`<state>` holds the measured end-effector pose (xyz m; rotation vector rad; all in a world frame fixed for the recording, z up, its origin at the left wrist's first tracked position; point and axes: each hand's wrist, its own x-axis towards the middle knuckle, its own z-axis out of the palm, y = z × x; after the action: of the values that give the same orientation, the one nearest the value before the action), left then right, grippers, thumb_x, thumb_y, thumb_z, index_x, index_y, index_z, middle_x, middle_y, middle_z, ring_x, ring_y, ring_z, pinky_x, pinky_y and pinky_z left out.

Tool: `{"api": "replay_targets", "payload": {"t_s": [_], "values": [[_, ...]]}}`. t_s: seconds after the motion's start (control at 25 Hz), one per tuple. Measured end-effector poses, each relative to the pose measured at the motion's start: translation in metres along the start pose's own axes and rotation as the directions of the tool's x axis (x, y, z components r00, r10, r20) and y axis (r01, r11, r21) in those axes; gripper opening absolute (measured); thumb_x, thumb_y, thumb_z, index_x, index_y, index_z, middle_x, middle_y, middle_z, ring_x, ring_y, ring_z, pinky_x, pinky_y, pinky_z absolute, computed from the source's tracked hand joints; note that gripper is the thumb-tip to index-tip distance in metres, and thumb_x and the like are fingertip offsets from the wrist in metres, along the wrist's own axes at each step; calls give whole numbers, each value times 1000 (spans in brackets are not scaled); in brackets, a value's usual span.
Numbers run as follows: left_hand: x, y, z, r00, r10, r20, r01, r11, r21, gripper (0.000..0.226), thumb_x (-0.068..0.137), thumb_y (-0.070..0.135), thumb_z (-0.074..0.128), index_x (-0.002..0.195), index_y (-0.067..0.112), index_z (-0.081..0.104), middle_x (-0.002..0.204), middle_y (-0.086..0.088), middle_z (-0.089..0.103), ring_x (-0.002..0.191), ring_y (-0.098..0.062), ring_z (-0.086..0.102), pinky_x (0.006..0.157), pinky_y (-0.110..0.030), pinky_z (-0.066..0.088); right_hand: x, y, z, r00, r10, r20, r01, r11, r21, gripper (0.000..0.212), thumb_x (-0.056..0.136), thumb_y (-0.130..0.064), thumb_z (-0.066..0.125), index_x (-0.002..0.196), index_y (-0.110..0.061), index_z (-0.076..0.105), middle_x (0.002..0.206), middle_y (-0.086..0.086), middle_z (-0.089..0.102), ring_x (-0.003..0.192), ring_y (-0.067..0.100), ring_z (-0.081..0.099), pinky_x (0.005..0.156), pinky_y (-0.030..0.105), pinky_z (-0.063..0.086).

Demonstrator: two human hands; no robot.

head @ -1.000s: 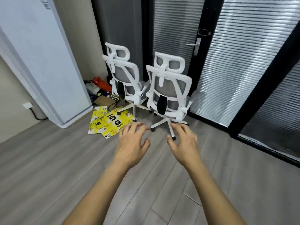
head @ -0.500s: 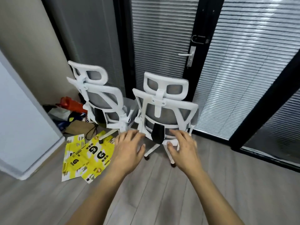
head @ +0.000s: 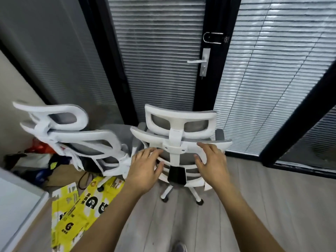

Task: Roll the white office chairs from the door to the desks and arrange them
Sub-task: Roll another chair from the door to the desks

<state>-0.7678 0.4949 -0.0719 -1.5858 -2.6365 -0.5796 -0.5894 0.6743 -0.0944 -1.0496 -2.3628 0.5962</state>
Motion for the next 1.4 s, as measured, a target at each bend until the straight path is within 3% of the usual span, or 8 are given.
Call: {"api": "replay_targets", "payload": {"t_s": [0.24, 0.4, 0.6, 0.84, 1.08, 1.24, 1.4], "values": [[85, -53, 30, 997, 63, 40, -64, 998, 19, 52, 95, 54, 32, 143, 37, 43, 143, 2, 46, 132, -25, 42, 107, -43, 34, 61, 31, 38, 997, 73, -5, -73, 978, -196, 52, 88, -58, 46, 121, -22, 64, 115, 2, 64, 111, 29, 57, 100, 45, 43], [109, -84, 54, 995, 79, 62, -82, 996, 33, 54, 95, 62, 36, 139, 34, 47, 139, -3, 48, 130, -30, 42, 110, -47, 33, 67, 29, 45, 984, 175, -22, -176, 959, -224, 65, 78, -75, 46, 110, -22, 64, 107, 0, 64, 110, 26, 53, 104, 44, 42], [104, -102, 68, 983, 180, -33, -182, 981, -63, 47, 91, 59, 50, 124, 28, 63, 122, -6, 56, 114, -33, 46, 100, -50, 41, 29, 11, 45, 962, 249, -113, -267, 943, -198, 54, 77, -76, 58, 105, -31, 61, 101, -14, 60, 105, 12, 49, 94, 32, 45], [90, -107, 67, 930, 368, 14, -363, 921, -144, 35, 92, 52, 58, 117, 29, 67, 115, -6, 57, 118, -34, 44, 105, -57, 39, -59, -23, 50, 886, 345, -311, -418, 884, -209, 57, 73, -80, 63, 90, -26, 57, 88, -12, 59, 90, 16, 48, 82, 36, 45], [76, -41, 82, 815, 577, 53, -551, 801, -234, 40, 91, 58, 48, 109, 28, 67, 106, -8, 57, 108, -31, 41, 99, -58, 44, -148, -21, 27, 722, 500, -478, -634, 755, -167, 57, 70, -77, 67, 91, -24, 58, 87, -9, 60, 90, 18, 48, 81, 37, 45], [41, 47, 108, 658, 748, 88, -698, 650, -301, 34, 91, 55, 59, 107, 27, 66, 106, -10, 56, 106, -32, 42, 99, -58, 44, -235, -11, -10, 522, 566, -638, -778, 623, -84, 56, 69, -72, 69, 90, -22, 57, 84, -10, 55, 90, 18, 46, 84, 39, 43], [-4, 156, 127, 508, 844, 172, -772, 534, -345, 35, 87, 54, 63, 107, 26, 65, 111, -12, 56, 111, -38, 44, 100, -53, 43, -319, 11, -45, 303, 588, -750, -874, 485, 27, 60, 70, -75, 60, 93, -20, 58, 86, -12, 47, 97, 22, 50, 108, 51, 37]]}}
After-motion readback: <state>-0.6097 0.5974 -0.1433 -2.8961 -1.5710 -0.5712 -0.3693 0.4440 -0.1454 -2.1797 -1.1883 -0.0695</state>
